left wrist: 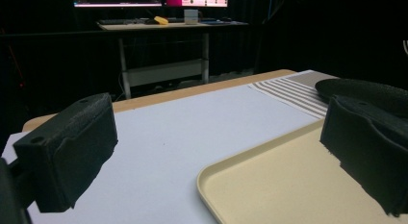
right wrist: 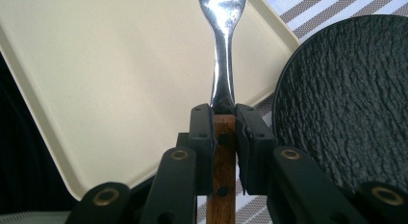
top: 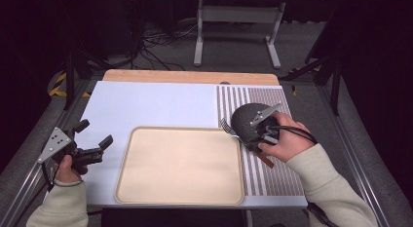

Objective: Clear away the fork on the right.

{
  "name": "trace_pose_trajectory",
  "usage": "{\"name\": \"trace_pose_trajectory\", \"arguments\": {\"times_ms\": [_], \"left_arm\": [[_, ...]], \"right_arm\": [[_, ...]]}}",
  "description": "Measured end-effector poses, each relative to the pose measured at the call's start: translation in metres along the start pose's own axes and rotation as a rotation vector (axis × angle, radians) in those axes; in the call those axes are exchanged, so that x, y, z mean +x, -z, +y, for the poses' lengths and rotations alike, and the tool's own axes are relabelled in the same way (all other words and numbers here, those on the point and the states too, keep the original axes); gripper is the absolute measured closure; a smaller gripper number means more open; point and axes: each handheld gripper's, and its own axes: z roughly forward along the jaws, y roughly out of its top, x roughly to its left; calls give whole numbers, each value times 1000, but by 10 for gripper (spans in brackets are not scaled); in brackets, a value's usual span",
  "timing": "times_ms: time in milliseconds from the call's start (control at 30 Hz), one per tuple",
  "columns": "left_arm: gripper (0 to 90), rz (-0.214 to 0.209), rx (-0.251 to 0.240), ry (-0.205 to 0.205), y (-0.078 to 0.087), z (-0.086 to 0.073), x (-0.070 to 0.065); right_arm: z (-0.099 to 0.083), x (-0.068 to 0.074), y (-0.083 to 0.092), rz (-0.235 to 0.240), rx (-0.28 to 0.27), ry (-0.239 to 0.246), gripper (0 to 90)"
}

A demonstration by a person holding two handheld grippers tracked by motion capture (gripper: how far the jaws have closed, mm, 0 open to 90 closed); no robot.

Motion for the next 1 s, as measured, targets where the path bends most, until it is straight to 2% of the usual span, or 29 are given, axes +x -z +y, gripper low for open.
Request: {"name": "trace_pose_trajectory", "arguments": {"times_ms": [233, 367, 667, 1000], "left_arm": [[0, 3, -3, 0, 0, 0, 0], [0, 6, -6, 2, 0, 0, 1], [0, 7, -6, 2, 1, 0, 1], [0, 9, -9, 10, 1, 0, 2]], "right_arm": [[8, 5, -5, 23, -7, -92, 776], [13, 9, -10, 18, 5, -138, 777], [21, 18, -19, 32, 17, -196, 776], [30, 26, -41, 33, 64, -281, 776]]}}
